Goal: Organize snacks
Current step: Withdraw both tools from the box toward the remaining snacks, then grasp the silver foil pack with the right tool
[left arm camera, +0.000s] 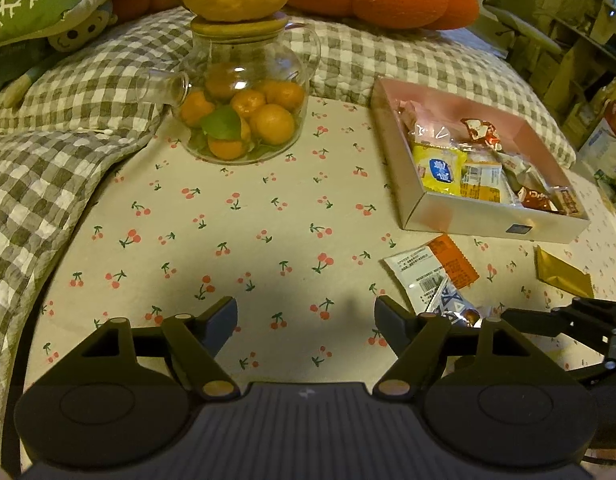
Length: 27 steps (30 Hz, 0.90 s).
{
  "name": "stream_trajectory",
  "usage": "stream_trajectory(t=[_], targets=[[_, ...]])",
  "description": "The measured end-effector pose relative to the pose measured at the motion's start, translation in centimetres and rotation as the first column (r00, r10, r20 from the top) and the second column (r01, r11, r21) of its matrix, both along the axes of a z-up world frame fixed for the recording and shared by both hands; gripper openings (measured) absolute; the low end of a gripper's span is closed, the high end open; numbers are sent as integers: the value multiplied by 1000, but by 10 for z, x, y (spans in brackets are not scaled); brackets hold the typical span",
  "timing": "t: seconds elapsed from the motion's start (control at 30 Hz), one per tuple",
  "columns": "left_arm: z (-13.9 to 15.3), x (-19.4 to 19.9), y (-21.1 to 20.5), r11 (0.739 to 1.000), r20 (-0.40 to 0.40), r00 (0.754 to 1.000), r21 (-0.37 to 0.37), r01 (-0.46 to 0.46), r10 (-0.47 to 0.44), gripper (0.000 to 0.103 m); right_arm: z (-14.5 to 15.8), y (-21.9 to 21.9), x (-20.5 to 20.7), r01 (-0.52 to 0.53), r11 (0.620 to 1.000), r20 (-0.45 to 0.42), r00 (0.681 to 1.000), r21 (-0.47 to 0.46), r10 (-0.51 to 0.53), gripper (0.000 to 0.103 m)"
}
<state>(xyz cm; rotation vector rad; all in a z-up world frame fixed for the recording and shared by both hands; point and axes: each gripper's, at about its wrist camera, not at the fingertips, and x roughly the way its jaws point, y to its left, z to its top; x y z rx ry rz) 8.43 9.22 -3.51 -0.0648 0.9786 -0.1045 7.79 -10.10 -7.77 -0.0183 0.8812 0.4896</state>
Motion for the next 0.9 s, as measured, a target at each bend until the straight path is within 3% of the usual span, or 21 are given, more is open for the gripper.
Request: stream_trajectory(t=[0.13,0.3,0.4,0.63,0.9], targets=[[-3,-1,-2,1000,-3,1000,0,21,-21,75,-2,5,-3,2,999,45,999,-54,1,57],[-8,1,-8,998,-2,999,21,51,-51,75,-2,8,-5,-22,996,76,997,-89,29,23],[-11,3,-13,996,8,997,29,80,-80,75,-1,3,-4,-33,998,50,998,-60,36,13],[-17,7,-33,981,39,982,68,180,-183,75,0,-21,1,31,998,9,999,-56,-30,10],[-26,11,-64,946,59,950,131,298,-307,74,1,-58,4,76,996,-8,997,-51,-77,10]])
